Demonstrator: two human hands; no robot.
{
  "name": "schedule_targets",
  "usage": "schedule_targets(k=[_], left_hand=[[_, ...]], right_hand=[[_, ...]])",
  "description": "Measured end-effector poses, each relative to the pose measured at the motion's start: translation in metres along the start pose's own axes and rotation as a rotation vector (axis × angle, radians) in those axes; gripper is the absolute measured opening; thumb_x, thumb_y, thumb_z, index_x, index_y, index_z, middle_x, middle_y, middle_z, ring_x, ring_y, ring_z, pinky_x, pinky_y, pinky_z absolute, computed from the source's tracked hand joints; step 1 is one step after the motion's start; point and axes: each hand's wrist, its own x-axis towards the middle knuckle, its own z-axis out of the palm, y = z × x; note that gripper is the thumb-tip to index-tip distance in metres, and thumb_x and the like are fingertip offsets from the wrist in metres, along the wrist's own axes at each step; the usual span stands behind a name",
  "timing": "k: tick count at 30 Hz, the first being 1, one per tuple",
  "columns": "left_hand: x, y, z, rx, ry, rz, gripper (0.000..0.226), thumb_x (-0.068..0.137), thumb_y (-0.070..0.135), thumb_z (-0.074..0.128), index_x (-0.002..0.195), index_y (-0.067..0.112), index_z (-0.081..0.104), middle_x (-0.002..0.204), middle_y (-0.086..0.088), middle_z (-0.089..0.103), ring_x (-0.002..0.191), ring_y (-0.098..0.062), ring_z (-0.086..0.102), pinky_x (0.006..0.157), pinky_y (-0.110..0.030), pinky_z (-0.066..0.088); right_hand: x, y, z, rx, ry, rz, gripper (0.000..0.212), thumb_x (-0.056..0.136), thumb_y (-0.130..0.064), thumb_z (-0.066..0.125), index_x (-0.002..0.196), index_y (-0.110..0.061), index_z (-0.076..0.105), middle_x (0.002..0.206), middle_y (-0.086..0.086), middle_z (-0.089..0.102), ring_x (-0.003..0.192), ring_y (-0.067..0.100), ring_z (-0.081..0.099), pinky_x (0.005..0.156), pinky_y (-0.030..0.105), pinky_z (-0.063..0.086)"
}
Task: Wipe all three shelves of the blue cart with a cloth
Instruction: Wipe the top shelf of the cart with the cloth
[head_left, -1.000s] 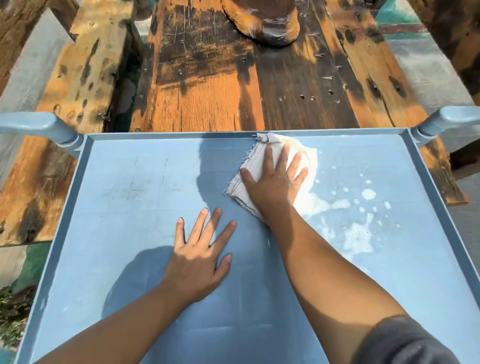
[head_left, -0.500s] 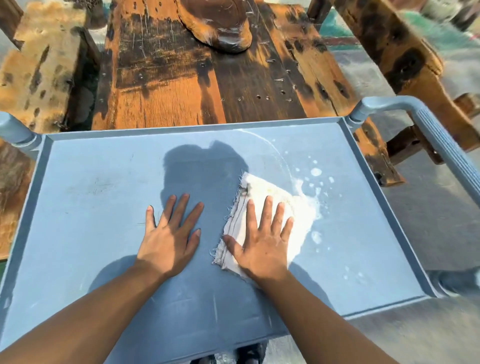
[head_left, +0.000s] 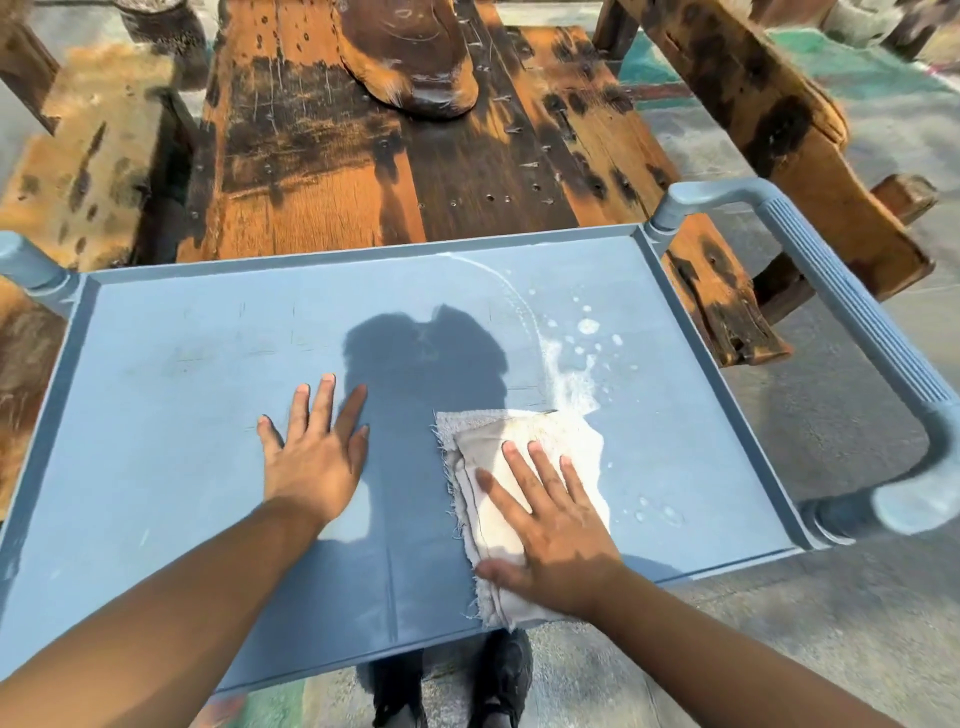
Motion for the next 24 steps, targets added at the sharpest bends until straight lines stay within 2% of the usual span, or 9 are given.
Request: schedule_targets(k=[3,5,7,8,10,13,17,22,24], left_hand=[[-0.009,0.029,-0.001,-0.137,0.021,-0.158,0.052,0.103,0.038,0.018,0.155,0.038,0.01,0.167,0.002,0.0,0.152,-0.027,-0.006,0.116,-0.066,0.004],[-0.015,0.048,-0.004,-0.239,0.065,-0.237,0.056,0.099,0.017,0.034,0.152,0.028,0.022,0.166,-0.003,0.006,0.152,-0.03,-0.003,0.116,-0.066,0.004],[-0.023,0.057,-0.005,-0.225,0.074,-0.218,0.065,0.089,0.002,0.041,0.15,0.021,0.027,0.165,-0.004,0.011,0.152,-0.031,0.001,0.116,-0.066,0.005],[-0.026,0.058,-0.004,-0.191,0.064,-0.178,0.066,0.088,0.0,0.041,0.15,0.019,0.027,0.164,-0.003,0.012,0.152,-0.031,0.002,0.116,-0.065,0.006],[-0.03,0.055,-0.001,-0.101,0.049,-0.088,0.063,0.091,0.004,0.039,0.151,0.017,0.024,0.164,-0.002,0.012,0.152,-0.029,0.004,0.116,-0.066,0.009],[-0.029,0.044,0.001,0.013,0.012,0.061,0.057,0.094,0.019,0.034,0.151,0.019,0.023,0.164,-0.004,0.011,0.151,-0.03,0.006,0.112,-0.068,0.016],[-0.014,0.034,0.006,0.055,-0.037,0.129,0.062,0.097,0.045,0.018,0.153,0.021,0.016,0.165,-0.009,0.004,0.152,-0.029,-0.002,0.113,-0.071,0.01],[-0.002,0.03,0.01,0.02,-0.026,0.196,0.07,0.096,0.059,0.014,0.154,0.019,0.014,0.166,-0.006,0.003,0.153,-0.028,-0.006,0.114,-0.072,0.005],[-0.002,0.029,0.01,-0.014,0.001,0.181,0.071,0.097,0.06,0.017,0.155,0.019,0.013,0.166,-0.005,0.003,0.153,-0.027,-0.003,0.116,-0.069,0.002]], right_hand=[[-0.004,0.031,-0.009,-0.021,-0.044,-0.181,0.088,0.088,-0.087,0.021,0.157,-0.044,-0.013,0.165,-0.004,-0.028,0.151,0.023,-0.027,0.12,0.054,-0.007],[-0.005,0.052,-0.019,-0.044,-0.082,-0.309,0.087,0.089,-0.084,0.028,0.157,-0.044,-0.011,0.166,-0.006,-0.027,0.152,0.022,-0.027,0.119,0.055,-0.008],[-0.002,0.058,-0.024,-0.06,-0.067,-0.403,0.087,0.09,-0.078,0.034,0.158,-0.043,-0.007,0.167,-0.002,-0.024,0.153,0.025,-0.023,0.117,0.056,-0.012],[-0.001,0.055,-0.025,-0.051,-0.051,-0.429,0.085,0.09,-0.077,0.032,0.159,-0.042,-0.005,0.167,0.001,-0.023,0.153,0.027,-0.022,0.116,0.057,-0.013],[0.003,0.047,-0.021,-0.021,-0.028,-0.445,0.084,0.089,-0.08,0.024,0.159,-0.042,-0.002,0.167,0.002,-0.022,0.153,0.03,-0.021,0.115,0.057,-0.013],[0.012,0.044,-0.015,-0.025,-0.031,-0.434,0.082,0.091,-0.081,0.028,0.158,-0.045,-0.004,0.167,-0.003,-0.024,0.152,0.027,-0.025,0.115,0.058,-0.013],[0.047,0.042,-0.021,-0.034,-0.012,-0.469,0.08,0.09,-0.08,0.032,0.157,-0.049,0.0,0.169,-0.006,-0.016,0.154,0.026,-0.019,0.119,0.059,-0.013],[0.113,0.038,-0.032,-0.099,0.062,-0.468,0.079,0.091,-0.072,0.046,0.158,-0.041,0.02,0.17,-0.001,0.004,0.156,0.031,0.0,0.122,0.062,0.005],[0.139,0.035,-0.037,-0.105,0.06,-0.443,0.079,0.089,-0.071,0.045,0.158,-0.041,0.021,0.169,-0.001,0.006,0.155,0.033,0.003,0.122,0.062,0.006]])
